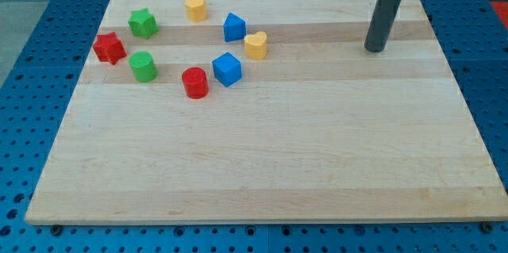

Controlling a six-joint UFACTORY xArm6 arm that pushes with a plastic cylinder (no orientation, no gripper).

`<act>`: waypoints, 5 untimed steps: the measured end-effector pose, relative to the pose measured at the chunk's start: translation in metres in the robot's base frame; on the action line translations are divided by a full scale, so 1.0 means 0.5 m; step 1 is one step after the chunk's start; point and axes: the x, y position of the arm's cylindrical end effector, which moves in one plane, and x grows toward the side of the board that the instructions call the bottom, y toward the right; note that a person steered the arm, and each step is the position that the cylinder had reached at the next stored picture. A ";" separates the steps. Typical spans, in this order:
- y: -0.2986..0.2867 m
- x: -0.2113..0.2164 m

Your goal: Push the red circle towards the top right

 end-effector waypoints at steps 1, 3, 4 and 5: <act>0.000 0.000; -0.032 0.107; -0.110 0.182; -0.232 0.257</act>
